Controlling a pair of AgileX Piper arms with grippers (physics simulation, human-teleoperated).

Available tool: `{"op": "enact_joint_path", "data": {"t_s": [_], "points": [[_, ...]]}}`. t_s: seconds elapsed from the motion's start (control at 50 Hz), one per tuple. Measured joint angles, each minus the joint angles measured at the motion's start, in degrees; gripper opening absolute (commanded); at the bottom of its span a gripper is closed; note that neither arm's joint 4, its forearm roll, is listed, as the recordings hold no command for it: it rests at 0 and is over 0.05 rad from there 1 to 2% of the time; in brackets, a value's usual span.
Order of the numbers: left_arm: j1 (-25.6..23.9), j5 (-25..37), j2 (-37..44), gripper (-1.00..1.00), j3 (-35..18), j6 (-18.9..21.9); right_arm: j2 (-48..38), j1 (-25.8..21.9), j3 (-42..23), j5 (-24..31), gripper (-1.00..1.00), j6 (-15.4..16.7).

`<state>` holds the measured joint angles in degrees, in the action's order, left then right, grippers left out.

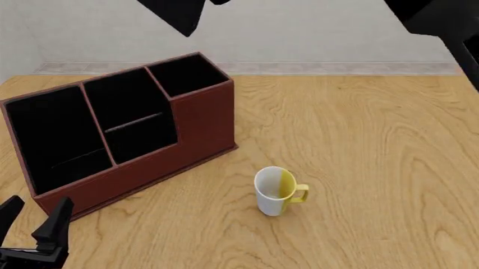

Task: Pick up the book and place it in the right compartment of the caddy.

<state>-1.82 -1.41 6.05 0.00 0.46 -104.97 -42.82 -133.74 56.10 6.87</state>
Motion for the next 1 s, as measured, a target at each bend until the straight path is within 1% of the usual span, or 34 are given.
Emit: {"op": "enact_joint_path", "data": {"t_s": [0.08, 0.14, 0.28, 0.58, 1.0], "points": [[0.0, -0.3, 0.4, 1.00, 0.0, -0.1, -5.2, 0.9, -7.9, 4.4, -1.00, 0.0], [0.0, -0.5, 0.6, 1.00, 0.0, -0.2, -8.1, 1.3, -12.0, 6.9, -1.00, 0.0], [-0.1, -0.2, 0.3, 1.00, 0.0, -0.5, -12.6, 2.1, -17.4, 10.4, -1.00, -0.2], [-0.1, 0.1, 0.2, 1.00, 0.0, -1.1, -17.5, 2.8, -21.3, 13.1, -1.00, -1.9], [0.2, 0.3, 0.0, 1.00, 0.0, -1.6, -20.7, 2.7, -22.3, 13.8, -1.00, -3.2]]}}
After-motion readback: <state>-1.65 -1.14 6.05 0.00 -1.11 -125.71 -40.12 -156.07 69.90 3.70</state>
